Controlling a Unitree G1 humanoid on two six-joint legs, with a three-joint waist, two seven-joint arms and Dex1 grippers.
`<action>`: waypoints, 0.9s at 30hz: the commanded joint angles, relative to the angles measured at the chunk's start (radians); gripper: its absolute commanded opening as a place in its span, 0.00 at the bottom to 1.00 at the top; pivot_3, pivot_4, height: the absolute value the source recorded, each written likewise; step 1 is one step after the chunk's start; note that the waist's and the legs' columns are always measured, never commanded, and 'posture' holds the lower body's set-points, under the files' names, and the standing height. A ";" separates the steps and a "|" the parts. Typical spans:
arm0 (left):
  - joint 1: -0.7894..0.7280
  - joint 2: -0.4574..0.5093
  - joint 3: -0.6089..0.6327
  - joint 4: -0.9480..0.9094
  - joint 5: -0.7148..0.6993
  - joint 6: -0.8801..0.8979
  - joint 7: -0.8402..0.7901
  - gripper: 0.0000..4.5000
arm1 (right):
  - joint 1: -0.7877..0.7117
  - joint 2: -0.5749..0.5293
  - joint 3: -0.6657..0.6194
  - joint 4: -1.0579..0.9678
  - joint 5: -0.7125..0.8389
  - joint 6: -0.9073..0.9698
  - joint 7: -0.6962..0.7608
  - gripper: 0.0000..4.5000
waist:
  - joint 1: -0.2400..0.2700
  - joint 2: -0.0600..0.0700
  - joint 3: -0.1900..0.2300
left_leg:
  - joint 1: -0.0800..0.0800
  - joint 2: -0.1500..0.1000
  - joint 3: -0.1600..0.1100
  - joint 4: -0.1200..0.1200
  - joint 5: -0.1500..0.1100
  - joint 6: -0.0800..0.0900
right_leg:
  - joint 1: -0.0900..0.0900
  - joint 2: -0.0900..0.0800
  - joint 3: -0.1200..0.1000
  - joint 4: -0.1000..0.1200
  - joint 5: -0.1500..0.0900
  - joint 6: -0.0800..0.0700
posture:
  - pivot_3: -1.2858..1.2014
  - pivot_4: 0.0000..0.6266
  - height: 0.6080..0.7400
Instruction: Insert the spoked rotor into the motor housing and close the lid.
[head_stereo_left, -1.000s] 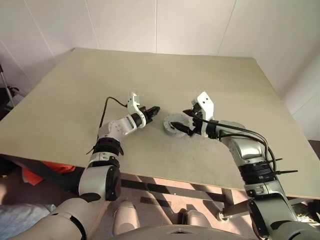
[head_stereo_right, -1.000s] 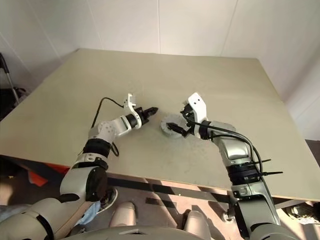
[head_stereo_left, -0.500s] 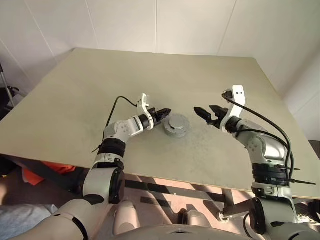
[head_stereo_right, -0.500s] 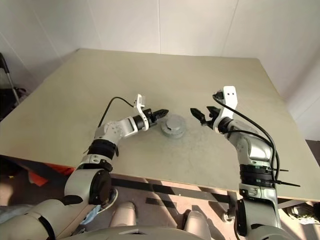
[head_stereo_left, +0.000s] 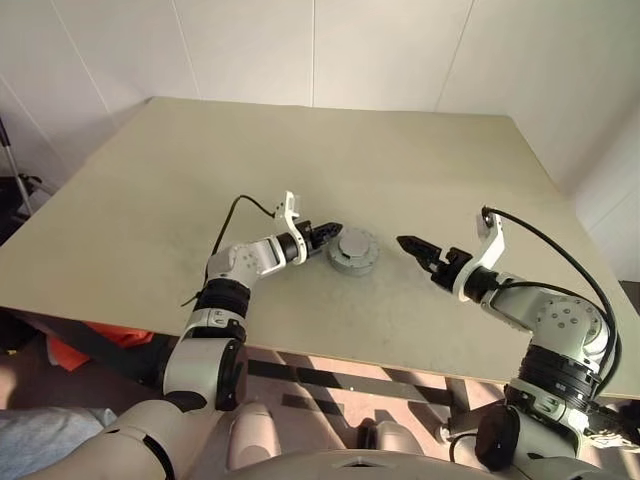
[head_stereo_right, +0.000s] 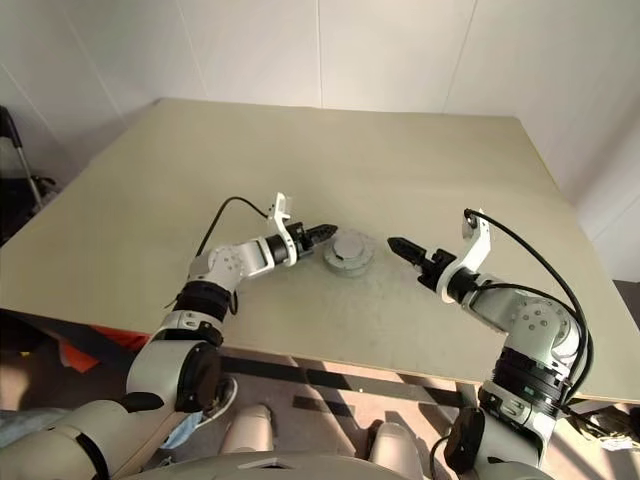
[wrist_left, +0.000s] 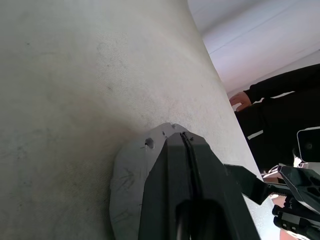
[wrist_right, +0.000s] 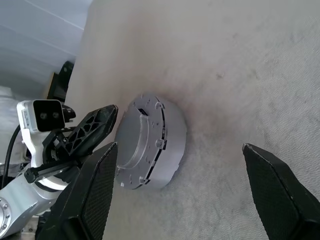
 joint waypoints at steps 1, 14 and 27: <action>-0.012 -0.009 -0.023 -0.010 0.008 0.013 -0.006 0.00 | -0.061 0.055 -0.061 -0.042 0.078 0.058 -0.059 1.00 | 0.000 0.001 -0.001 | 0.000 0.000 0.000 0.000 0.000 0.000 | 0.000 0.000 0.000 0.000 0.000 0.000 | 0.52 0.00 1.00; -0.004 0.016 -0.016 -0.009 0.014 0.020 0.009 0.00 | -0.066 0.185 -0.067 -0.039 0.068 0.158 -0.151 1.00 | 0.016 0.003 -0.001 | 0.001 0.000 0.000 -0.004 0.002 -0.004 | 0.000 0.000 0.000 -0.001 0.000 0.002 | 0.52 0.00 1.00; -0.026 0.015 -0.016 0.008 0.021 0.011 0.008 0.00 | -0.129 0.261 0.053 0.162 -0.011 -0.050 -0.139 1.00 | 0.007 0.003 -0.002 | 0.007 0.000 0.000 -0.015 0.008 -0.014 | 0.000 0.001 0.000 0.000 0.001 0.002 | 0.52 0.00 1.00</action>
